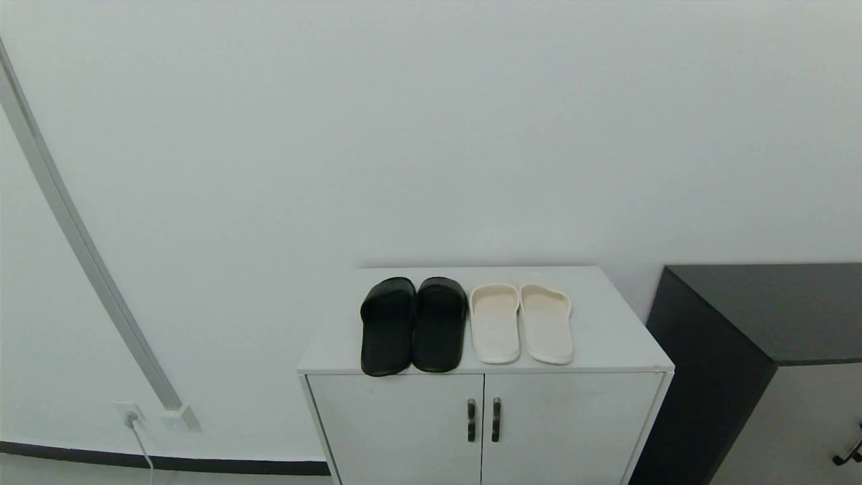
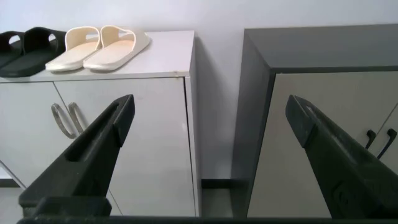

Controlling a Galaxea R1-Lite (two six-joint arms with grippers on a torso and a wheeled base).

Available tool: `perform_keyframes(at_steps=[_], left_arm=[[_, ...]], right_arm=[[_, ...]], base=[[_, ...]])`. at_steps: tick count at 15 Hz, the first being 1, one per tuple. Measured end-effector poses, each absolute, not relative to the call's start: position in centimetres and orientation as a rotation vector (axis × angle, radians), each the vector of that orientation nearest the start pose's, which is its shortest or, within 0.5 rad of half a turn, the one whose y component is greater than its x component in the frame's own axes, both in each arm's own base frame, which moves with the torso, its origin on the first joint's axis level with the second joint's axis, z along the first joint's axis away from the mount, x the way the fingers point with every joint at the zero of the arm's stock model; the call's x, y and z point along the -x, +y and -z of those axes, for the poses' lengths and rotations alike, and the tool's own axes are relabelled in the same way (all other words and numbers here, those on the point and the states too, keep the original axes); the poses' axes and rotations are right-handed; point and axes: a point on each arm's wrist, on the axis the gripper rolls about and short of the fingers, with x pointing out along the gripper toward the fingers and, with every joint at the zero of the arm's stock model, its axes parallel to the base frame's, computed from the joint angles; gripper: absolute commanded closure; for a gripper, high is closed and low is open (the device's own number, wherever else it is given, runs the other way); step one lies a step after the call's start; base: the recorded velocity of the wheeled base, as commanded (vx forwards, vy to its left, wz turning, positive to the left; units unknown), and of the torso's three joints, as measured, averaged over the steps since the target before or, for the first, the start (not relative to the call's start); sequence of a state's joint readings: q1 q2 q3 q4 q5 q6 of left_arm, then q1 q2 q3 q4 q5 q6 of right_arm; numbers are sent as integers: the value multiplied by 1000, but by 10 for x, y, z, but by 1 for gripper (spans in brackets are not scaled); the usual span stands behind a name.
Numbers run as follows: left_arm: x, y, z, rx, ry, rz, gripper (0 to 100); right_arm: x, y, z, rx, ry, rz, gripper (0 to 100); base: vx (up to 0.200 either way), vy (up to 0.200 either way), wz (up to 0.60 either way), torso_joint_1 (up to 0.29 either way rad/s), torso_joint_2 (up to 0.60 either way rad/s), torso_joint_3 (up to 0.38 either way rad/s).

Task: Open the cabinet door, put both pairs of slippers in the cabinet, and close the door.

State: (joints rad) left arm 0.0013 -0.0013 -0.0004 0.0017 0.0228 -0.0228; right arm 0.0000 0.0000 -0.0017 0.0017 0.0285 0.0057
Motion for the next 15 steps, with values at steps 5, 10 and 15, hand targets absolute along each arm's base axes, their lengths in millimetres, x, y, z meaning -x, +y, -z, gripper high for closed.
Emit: perform_keyframes(at_steps=[5, 10, 15], left_arm=[[23, 0, -76, 23, -1, -24, 100], [23, 1, -76, 24, -2, -24, 100], [23, 0, -76, 24, -2, -24, 100]], right_arm=[[23, 0, -77, 5, -2, -19, 0], [24, 1, -119, -31, 25, -36, 0], [-11, 3, -135, -27, 207, -123, 0]], base=[[0, 0, 0, 0, 0, 0], [0, 0, 0, 0, 0, 0], [0, 0, 0, 0, 0, 0]])
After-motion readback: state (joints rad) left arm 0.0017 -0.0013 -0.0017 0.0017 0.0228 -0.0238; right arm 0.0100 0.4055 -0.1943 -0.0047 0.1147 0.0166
